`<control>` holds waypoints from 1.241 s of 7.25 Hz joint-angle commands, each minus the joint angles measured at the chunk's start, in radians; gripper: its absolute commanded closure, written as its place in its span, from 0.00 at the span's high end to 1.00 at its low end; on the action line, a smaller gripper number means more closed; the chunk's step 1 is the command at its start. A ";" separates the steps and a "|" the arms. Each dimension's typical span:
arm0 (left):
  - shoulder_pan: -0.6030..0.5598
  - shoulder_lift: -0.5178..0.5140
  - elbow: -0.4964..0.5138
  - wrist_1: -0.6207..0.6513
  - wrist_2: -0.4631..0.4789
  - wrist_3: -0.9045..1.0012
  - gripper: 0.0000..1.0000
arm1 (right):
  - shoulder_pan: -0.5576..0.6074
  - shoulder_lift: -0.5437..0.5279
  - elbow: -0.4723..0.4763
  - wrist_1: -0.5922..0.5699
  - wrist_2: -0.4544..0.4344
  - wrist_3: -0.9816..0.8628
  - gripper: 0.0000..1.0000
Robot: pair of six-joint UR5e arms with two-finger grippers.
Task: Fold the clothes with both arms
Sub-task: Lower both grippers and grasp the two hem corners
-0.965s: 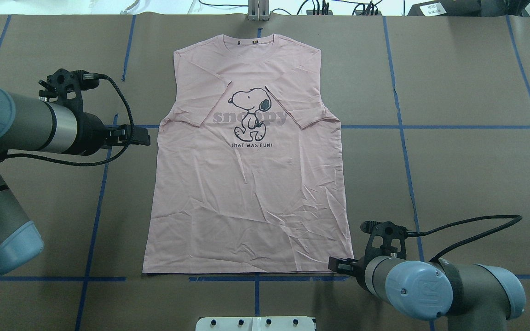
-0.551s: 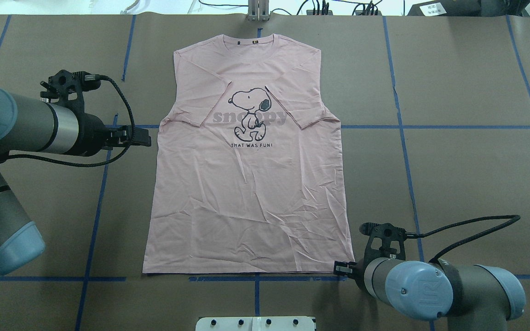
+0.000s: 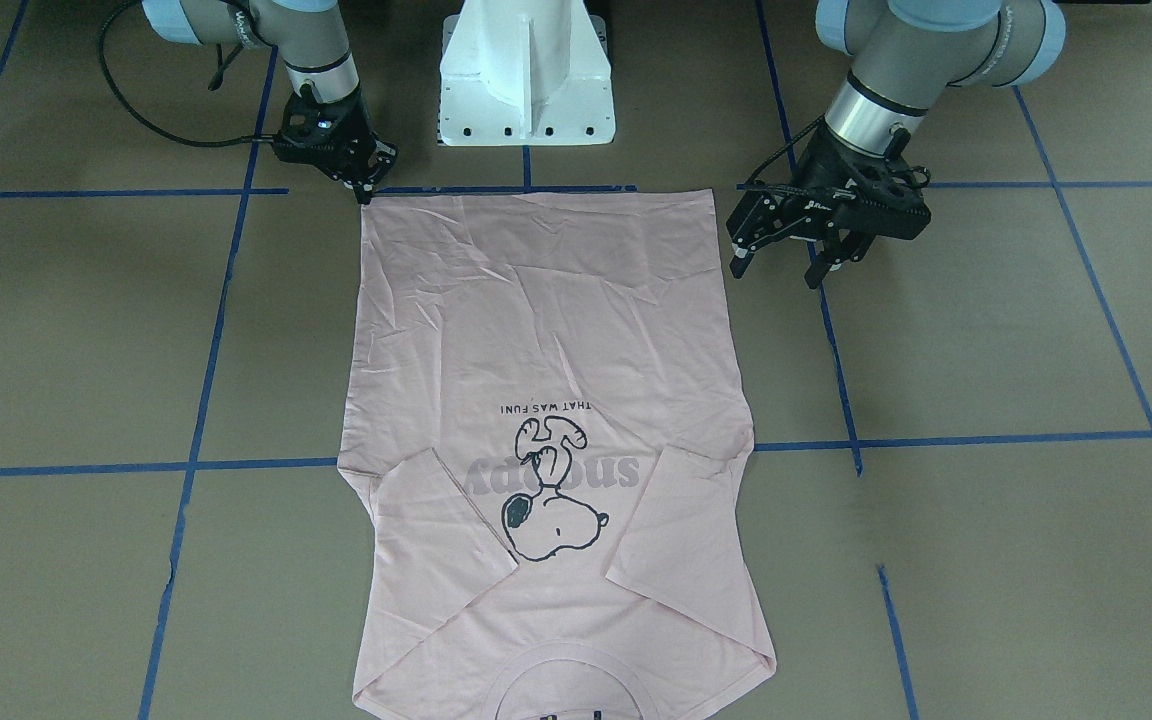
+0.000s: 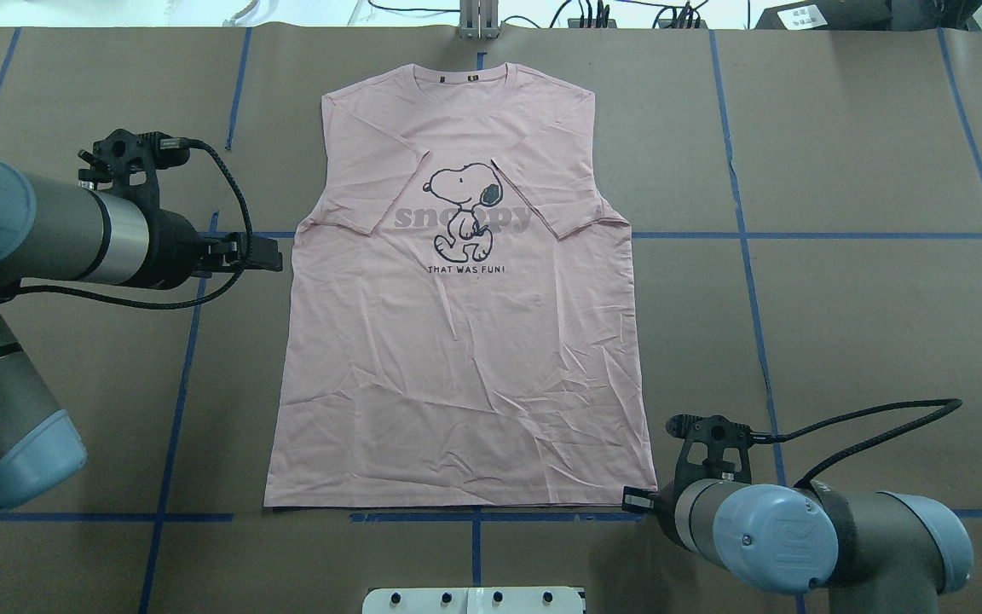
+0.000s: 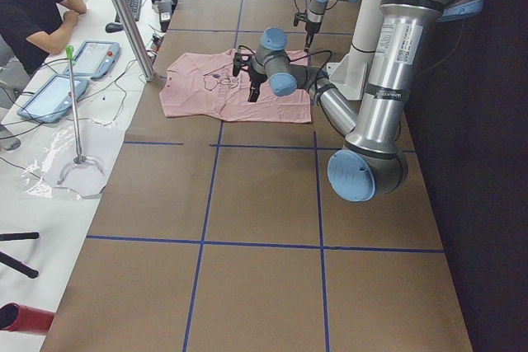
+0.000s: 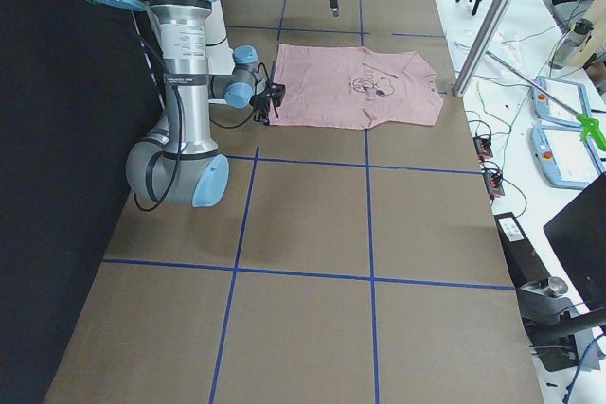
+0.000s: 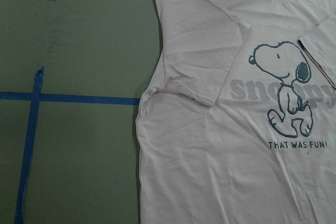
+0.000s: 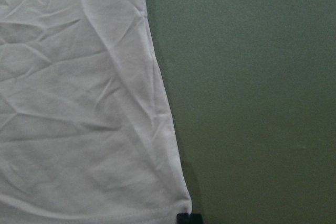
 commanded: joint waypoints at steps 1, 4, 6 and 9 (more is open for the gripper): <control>0.000 -0.002 0.005 -0.001 -0.001 0.000 1.00 | 0.004 0.000 0.011 0.002 -0.013 0.002 0.00; 0.046 0.005 -0.012 0.012 0.006 -0.149 1.00 | 0.012 -0.002 0.030 0.002 -0.006 0.001 0.00; 0.273 0.099 -0.084 0.065 0.146 -0.389 1.00 | 0.014 0.000 0.037 0.003 -0.003 0.001 0.00; 0.498 0.118 -0.121 0.179 0.299 -0.697 0.95 | 0.023 -0.002 0.047 0.005 0.000 0.001 0.00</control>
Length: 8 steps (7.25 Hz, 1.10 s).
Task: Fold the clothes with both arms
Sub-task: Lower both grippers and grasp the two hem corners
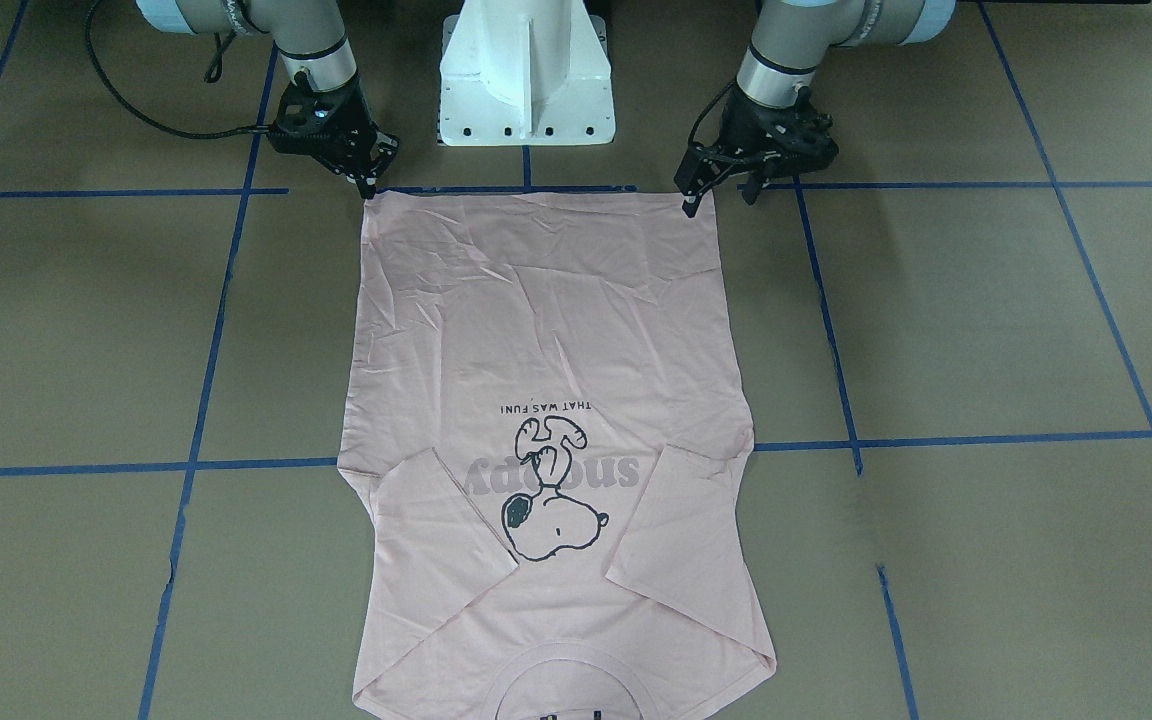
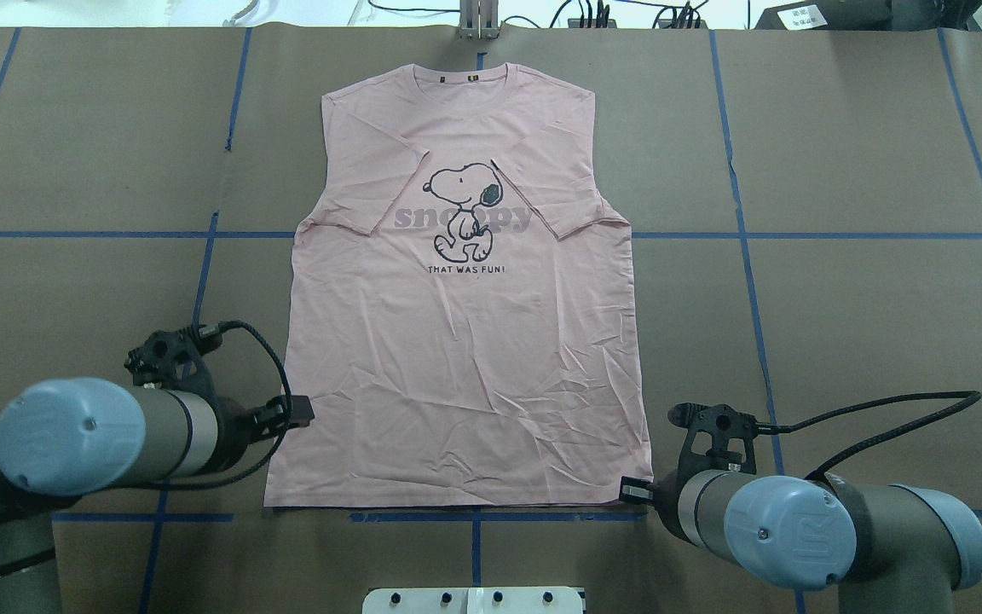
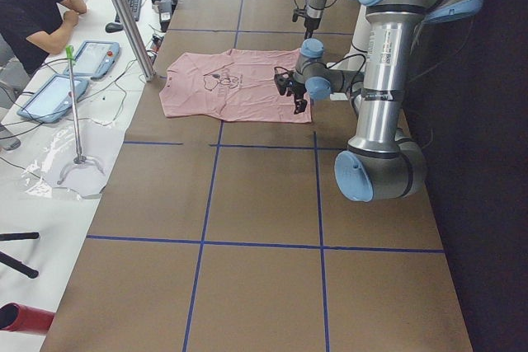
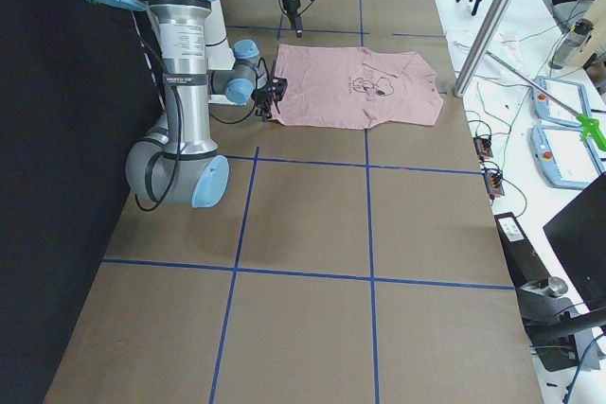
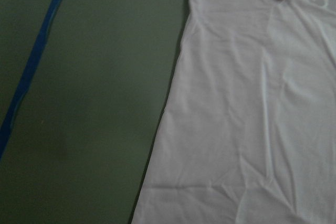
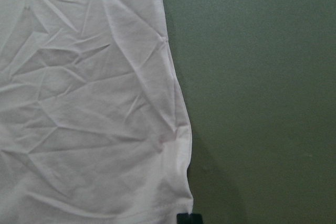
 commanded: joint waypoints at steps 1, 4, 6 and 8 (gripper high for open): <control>0.087 -0.004 0.003 0.048 0.060 -0.124 0.95 | 0.008 0.000 0.010 0.001 0.002 -0.001 0.00; 0.093 -0.002 0.047 0.050 0.062 -0.124 0.94 | 0.011 0.001 0.035 0.001 0.004 -0.001 0.00; 0.102 -0.002 0.054 0.052 0.062 -0.124 0.94 | 0.013 0.001 0.035 0.003 0.004 -0.001 0.00; 0.108 -0.004 0.061 0.053 0.062 -0.124 0.89 | 0.013 0.001 0.038 0.003 0.004 -0.001 0.00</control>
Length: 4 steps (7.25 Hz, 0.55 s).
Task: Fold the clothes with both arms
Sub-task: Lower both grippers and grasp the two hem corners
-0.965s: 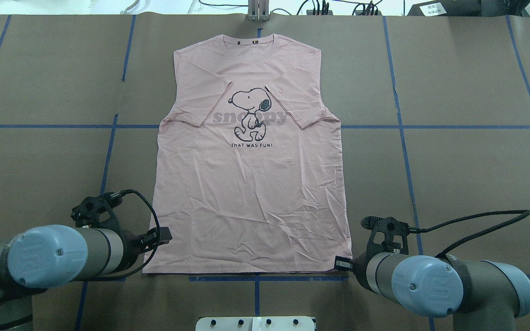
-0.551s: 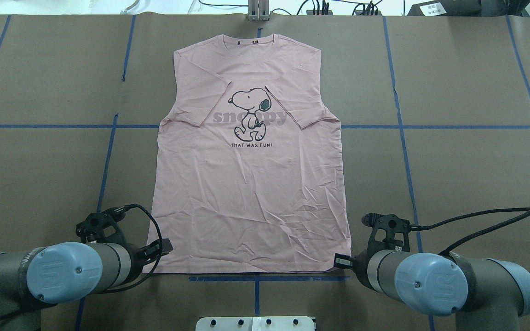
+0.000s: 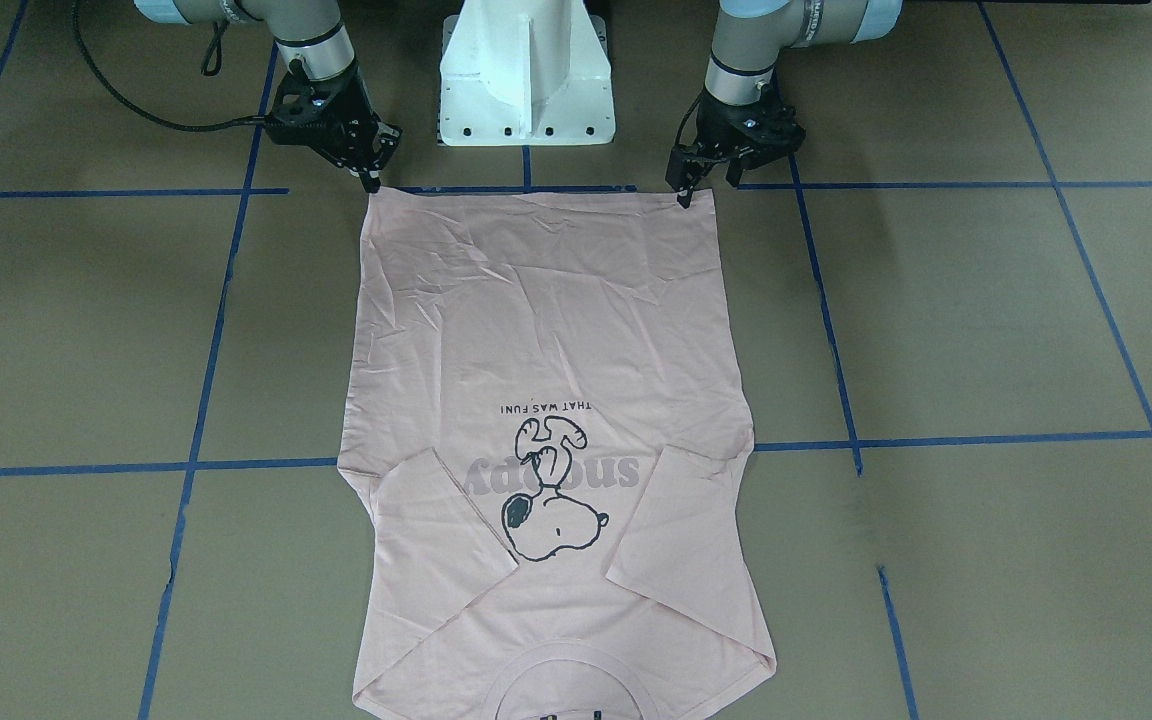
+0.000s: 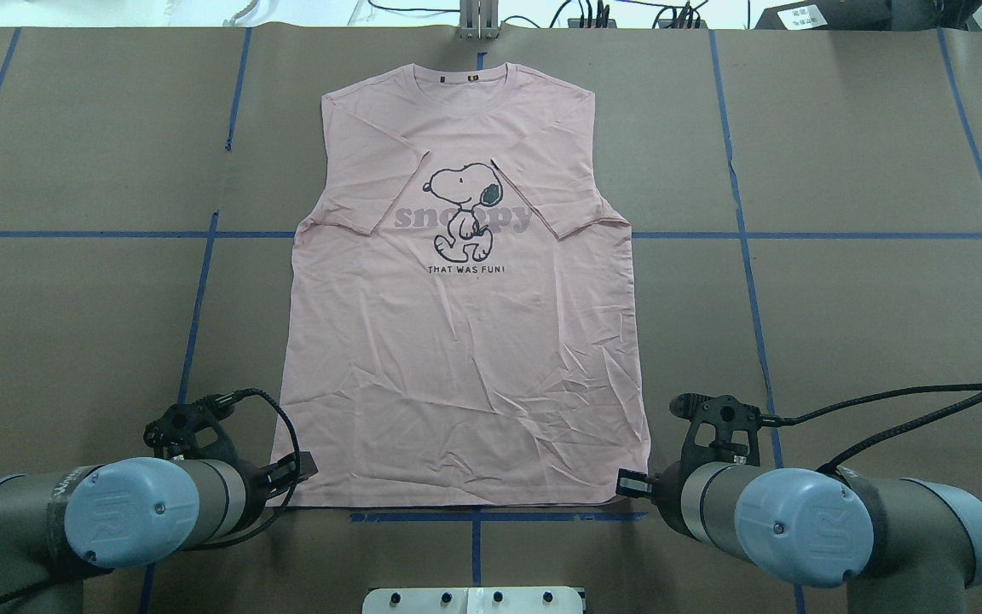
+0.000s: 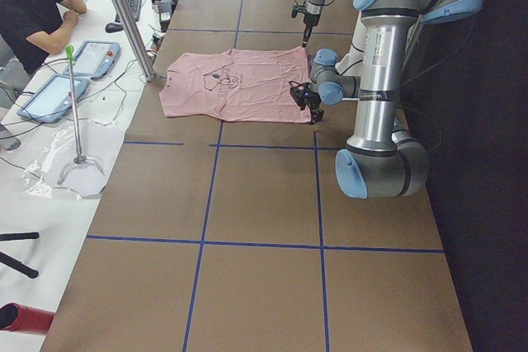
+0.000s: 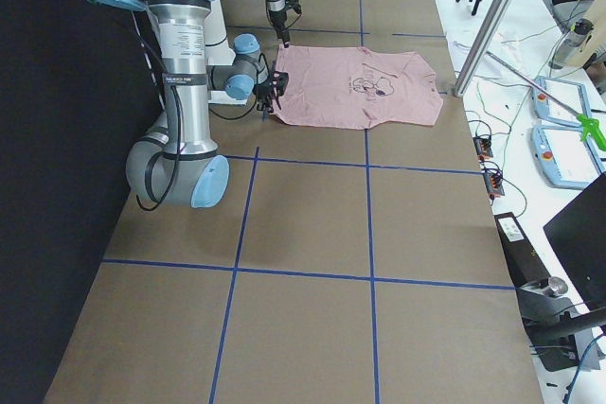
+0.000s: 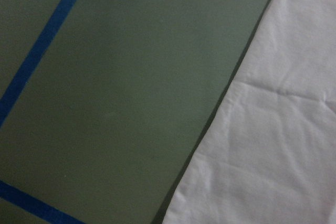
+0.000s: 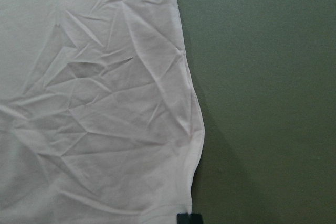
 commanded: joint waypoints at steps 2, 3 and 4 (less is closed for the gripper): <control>0.018 -0.004 0.012 0.001 0.000 0.000 0.88 | 0.000 0.000 0.004 0.000 0.000 0.000 0.00; 0.019 -0.002 0.012 0.001 0.000 0.002 0.88 | 0.000 0.000 0.004 0.000 0.000 0.000 0.00; 0.018 -0.002 0.012 0.001 0.000 0.002 0.85 | 0.000 0.000 0.004 0.000 0.000 0.000 0.00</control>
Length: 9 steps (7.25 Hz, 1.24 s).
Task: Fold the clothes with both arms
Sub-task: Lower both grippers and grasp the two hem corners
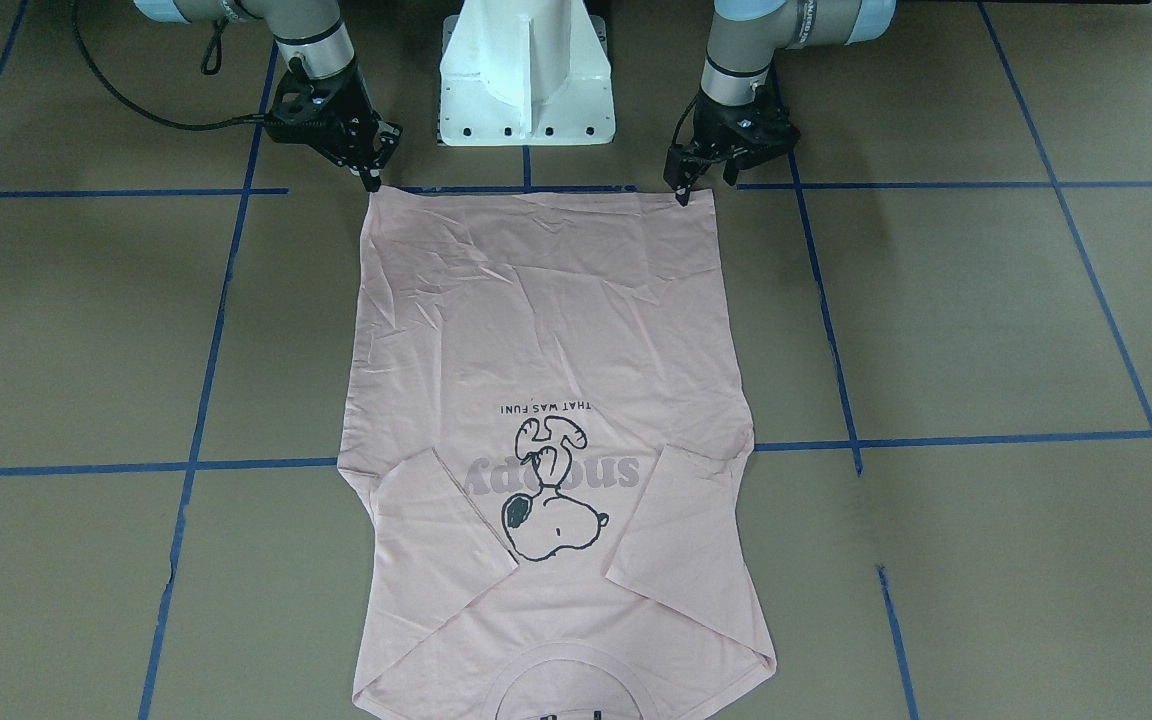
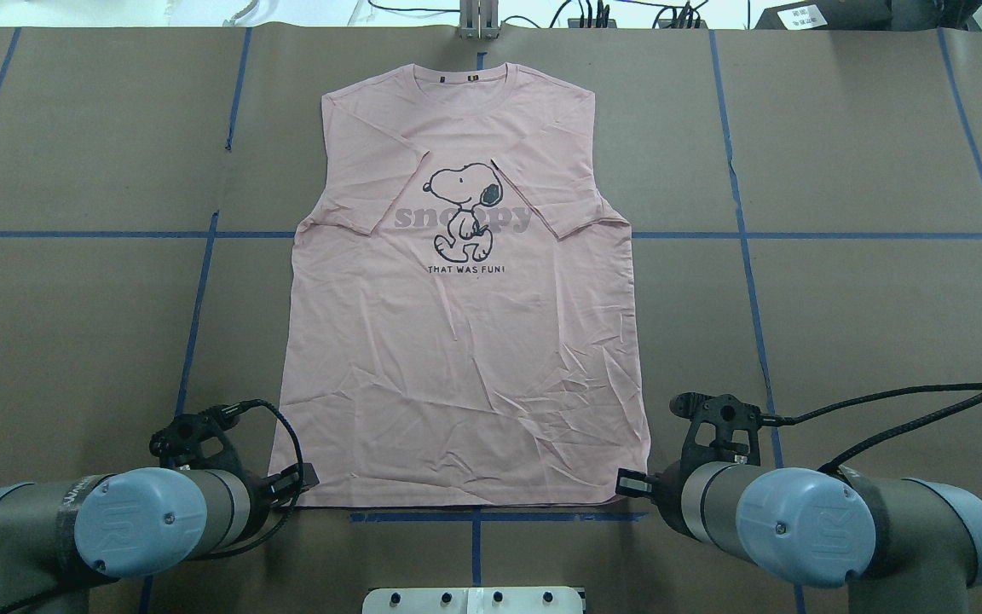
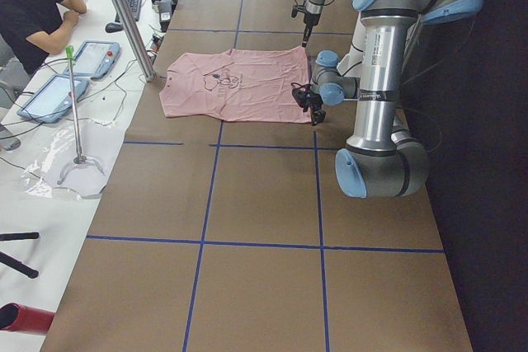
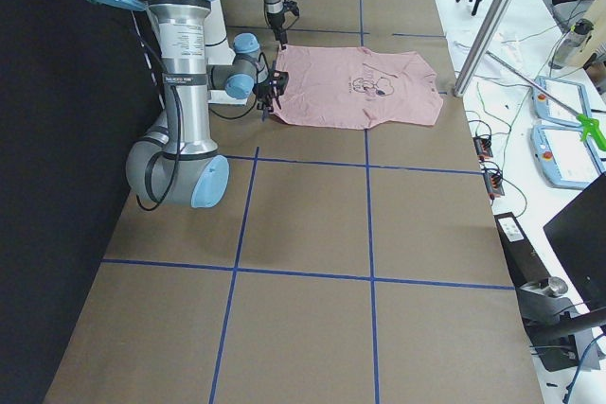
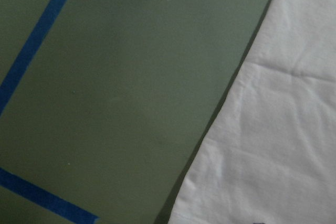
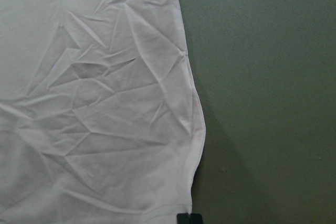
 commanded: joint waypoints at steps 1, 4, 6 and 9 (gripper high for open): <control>0.002 -0.001 0.007 0.000 -0.001 0.001 0.81 | 0.000 0.000 0.000 0.000 0.000 0.000 0.00; 0.002 -0.021 0.022 0.000 -0.002 -0.001 0.33 | 0.000 -0.002 -0.001 0.000 0.000 0.000 0.00; 0.000 -0.021 0.018 0.000 -0.002 -0.001 0.00 | 0.003 -0.002 -0.001 0.000 0.000 0.000 0.00; -0.006 -0.041 0.008 0.020 -0.003 0.001 0.00 | 0.008 -0.002 0.011 0.002 0.000 0.000 0.00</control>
